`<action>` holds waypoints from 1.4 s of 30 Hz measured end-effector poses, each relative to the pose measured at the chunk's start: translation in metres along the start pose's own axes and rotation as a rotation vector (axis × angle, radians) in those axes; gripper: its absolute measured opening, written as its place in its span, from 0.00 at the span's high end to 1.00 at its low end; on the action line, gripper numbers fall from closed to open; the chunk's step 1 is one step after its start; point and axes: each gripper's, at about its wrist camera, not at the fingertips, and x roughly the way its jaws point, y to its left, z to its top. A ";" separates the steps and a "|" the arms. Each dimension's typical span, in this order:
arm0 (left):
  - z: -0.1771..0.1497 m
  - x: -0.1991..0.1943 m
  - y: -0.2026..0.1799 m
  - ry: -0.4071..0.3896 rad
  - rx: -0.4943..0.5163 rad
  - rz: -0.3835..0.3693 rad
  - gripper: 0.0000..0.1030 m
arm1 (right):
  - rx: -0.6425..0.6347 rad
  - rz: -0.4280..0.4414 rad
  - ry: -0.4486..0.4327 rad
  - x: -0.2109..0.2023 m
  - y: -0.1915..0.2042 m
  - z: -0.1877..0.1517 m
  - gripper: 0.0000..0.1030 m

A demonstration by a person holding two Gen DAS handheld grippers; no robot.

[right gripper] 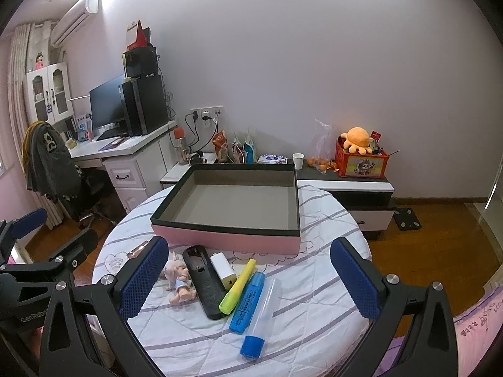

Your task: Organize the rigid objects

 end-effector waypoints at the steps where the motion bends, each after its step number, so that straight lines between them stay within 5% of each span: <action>1: 0.001 0.000 0.001 -0.001 -0.001 0.001 0.00 | -0.001 0.000 -0.002 -0.001 0.000 0.001 0.00; 19: 0.018 -0.024 0.043 -0.105 -0.091 0.070 0.00 | -0.075 0.049 -0.104 -0.013 0.035 0.025 0.00; 42: -0.014 0.021 0.083 0.032 -0.120 0.101 0.00 | -0.075 0.012 0.024 0.027 0.031 -0.006 0.00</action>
